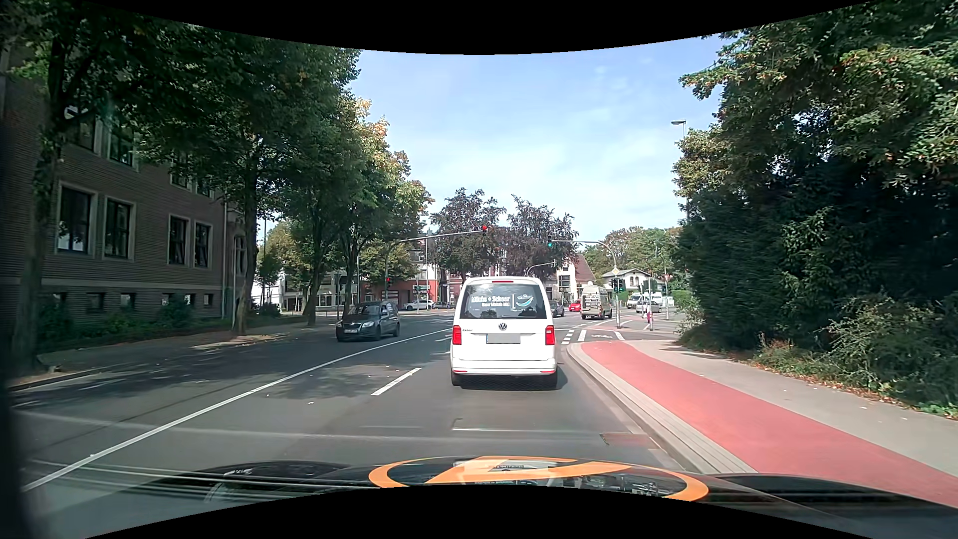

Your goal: Follow the waypoints while adhering to traffic rules and regulations

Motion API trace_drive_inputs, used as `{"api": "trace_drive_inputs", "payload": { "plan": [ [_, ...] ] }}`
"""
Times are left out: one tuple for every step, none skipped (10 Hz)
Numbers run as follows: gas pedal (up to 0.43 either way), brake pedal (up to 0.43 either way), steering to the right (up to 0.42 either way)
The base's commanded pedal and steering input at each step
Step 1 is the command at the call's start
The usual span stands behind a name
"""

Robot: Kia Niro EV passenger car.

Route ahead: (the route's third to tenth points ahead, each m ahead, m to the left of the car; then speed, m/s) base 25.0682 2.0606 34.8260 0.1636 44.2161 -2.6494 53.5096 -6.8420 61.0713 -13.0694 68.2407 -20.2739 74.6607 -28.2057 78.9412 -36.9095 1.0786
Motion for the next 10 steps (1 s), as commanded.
{"api": "trace_drive_inputs", "payload": {
  "plan": [
    [0.067, 0.000, -0.009],
    [0.110, 0.000, -0.009],
    [0.130, 0.000, -0.010],
    [0.138, 0.000, -0.010],
    [0.169, 0.000, -0.010],
    [0.177, 0.000, -0.010],
    [0.177, 0.000, -0.010],
    [0.189, 0.000, -0.011],
    [0.197, 0.000, -0.012],
    [0.209, 0.000, -0.012]
  ]
}}
